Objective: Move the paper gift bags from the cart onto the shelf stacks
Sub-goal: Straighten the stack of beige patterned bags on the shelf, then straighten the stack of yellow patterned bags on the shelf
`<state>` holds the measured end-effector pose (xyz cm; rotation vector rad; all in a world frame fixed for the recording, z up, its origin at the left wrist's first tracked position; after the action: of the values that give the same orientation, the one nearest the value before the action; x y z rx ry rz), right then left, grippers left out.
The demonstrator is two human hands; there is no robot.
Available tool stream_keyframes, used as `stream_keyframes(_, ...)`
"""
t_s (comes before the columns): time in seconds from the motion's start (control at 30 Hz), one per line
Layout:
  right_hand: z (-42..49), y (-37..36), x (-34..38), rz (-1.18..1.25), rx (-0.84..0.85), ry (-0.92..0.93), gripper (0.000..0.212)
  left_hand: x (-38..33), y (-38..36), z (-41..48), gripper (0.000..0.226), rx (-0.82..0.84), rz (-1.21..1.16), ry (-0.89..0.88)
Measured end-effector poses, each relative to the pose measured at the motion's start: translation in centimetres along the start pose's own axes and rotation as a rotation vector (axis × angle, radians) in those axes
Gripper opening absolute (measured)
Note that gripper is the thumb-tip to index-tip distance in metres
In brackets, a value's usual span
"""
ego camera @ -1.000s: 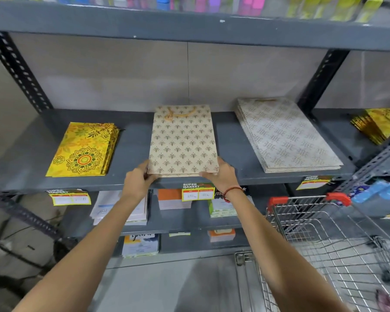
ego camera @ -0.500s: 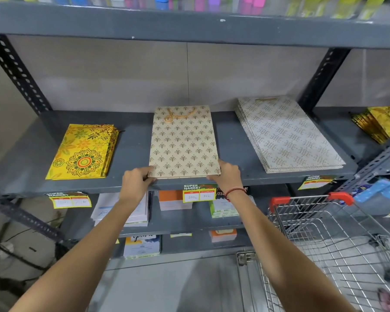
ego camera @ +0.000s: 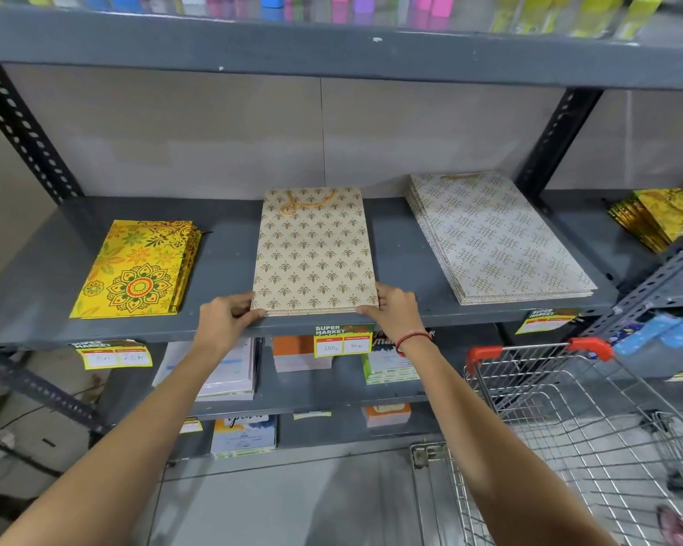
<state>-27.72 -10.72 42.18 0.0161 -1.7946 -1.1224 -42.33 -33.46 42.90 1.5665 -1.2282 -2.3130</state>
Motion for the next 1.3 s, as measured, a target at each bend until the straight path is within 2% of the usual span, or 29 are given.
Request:
stream_keyframes(0.2, 0.2, -0.2, 0.1, -0.116, 0.024, -0.013, 0.04, 0.6, -0.7, 0.3, 0.044, 0.017, 0.034, 0.046)
stream_keyframes(0.33, 0.0, -0.5, 0.1, -0.244, 0.043, -0.03, 0.061, 1.0, -0.9, 0.7, 0.044, 0.045, 0.044, 0.064)
stream_keyframes(0.47, -0.2, -0.9, 0.1, -0.344, 0.03, -0.022, 0.064, 1.2, -1.0, 0.9, 0.049, 0.079, 0.027, 0.087)
stream_keyframes(0.87, 0.4, -0.4, 0.4, -0.306, 0.017, -0.04, 0.052, 1.0, -1.4, 1.2, 0.046, 0.085, -0.003, 0.085)
stream_keyframes(1.0, 0.4, 0.1, 0.8, -0.194, 0.054, -0.105, 0.046, 0.3, -0.5, 0.9, 0.043, 0.134, -0.011, 0.016)
stream_keyframes(1.07, 0.7, 0.2, 1.2, -0.15, 0.01, -0.135, 0.049, 0.0, 0.6, 1.1, 0.04, 0.149, 0.005, -0.032)
stream_keyframes(1.2, 0.3, -1.1, 5.2, -0.112, -0.122, -0.076, 0.061, 1.7, 5.2, 1.7, 0.044, 0.004, 0.136, -0.04)
stream_keyframes(1.3, -0.3, -4.3, 9.9, -0.048, -0.047, 0.027, 0.06, 4.4, 8.9, 1.8, 0.04, -0.097, 0.218, -0.023)
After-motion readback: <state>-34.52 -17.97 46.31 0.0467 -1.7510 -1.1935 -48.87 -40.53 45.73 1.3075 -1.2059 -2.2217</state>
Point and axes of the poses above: each hand's wrist, its own z-axis towards the middle knuckle, its own y-axis out of the back of the hand, x = y × z, the point moved 3 cm from there along z, towards the middle knuckle, and after that the axes turned 8 degrees about -y, right-handed, at the moved point
